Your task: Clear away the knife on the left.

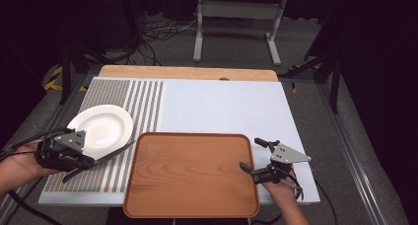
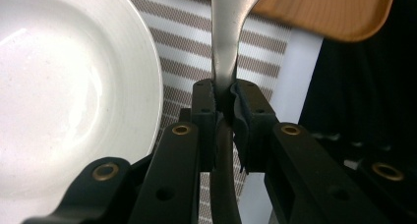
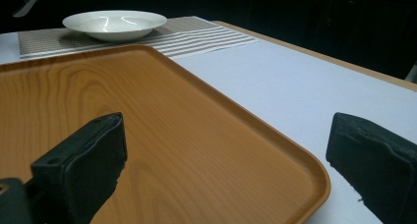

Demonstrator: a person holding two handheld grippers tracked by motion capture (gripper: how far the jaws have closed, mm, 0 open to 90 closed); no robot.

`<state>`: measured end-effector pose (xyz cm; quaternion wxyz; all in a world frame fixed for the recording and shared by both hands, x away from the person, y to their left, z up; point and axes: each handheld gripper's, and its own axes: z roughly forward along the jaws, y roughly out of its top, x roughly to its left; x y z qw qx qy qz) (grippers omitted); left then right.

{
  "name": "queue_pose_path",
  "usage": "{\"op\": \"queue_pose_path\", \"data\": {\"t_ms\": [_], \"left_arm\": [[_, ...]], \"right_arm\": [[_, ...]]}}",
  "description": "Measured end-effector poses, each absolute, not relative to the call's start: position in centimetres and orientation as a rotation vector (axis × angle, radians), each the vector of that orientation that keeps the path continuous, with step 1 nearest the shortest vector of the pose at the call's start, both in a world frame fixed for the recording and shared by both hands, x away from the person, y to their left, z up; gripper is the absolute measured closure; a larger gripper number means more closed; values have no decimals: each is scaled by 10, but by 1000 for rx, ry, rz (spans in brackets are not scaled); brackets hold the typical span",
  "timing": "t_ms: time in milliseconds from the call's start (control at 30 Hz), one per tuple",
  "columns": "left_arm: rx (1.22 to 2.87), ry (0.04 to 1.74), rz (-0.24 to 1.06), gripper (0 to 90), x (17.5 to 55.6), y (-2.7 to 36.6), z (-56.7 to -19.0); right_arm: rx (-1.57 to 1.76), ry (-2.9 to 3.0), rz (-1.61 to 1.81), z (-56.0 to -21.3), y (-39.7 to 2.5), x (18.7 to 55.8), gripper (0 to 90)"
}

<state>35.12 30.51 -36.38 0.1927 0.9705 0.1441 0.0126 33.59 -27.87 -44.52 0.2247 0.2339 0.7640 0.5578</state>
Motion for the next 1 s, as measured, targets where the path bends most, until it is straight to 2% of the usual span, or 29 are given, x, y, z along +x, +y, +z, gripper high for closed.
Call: {"op": "queue_pose_path", "data": {"t_ms": [567, 1000], "left_arm": [[2595, 583, -45, 802, 357, 283, -358], [2528, 577, -107, 802, 355, 255, -356]], "right_arm": [[643, 2105, 1539, -445, -280, 336, 25], [644, 2102, 1539, -444, -281, 336, 25]]}}
